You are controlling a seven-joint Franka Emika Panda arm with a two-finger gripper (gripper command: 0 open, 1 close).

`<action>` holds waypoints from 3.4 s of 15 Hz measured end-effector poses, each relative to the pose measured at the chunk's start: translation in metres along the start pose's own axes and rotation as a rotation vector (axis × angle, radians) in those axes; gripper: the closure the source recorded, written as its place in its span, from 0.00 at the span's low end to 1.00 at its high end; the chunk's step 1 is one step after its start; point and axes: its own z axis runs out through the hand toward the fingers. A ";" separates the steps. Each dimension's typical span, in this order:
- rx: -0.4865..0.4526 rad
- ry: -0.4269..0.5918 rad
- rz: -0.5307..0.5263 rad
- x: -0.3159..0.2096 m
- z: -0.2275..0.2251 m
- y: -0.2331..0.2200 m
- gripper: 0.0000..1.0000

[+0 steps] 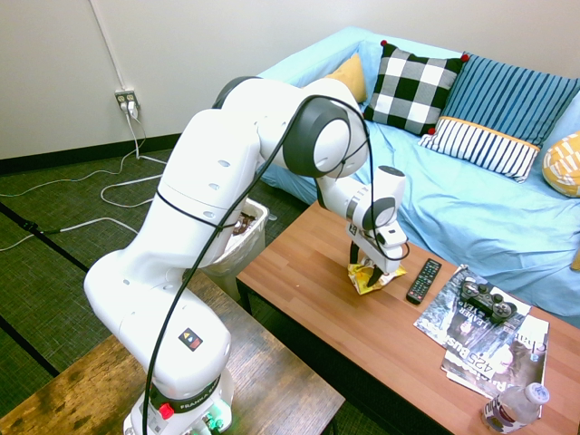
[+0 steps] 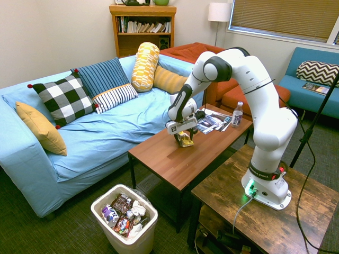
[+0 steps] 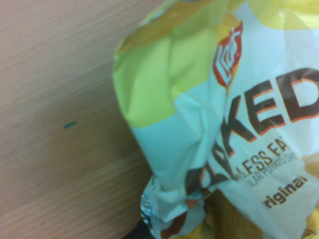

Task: Throw the chip bag in the trash bin

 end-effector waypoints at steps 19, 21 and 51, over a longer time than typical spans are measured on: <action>0.147 -0.007 0.017 -0.011 -0.037 0.018 1.00; 0.209 0.000 -0.035 -0.038 -0.082 0.023 1.00; 0.197 0.131 -0.815 -0.515 -0.108 -0.004 0.00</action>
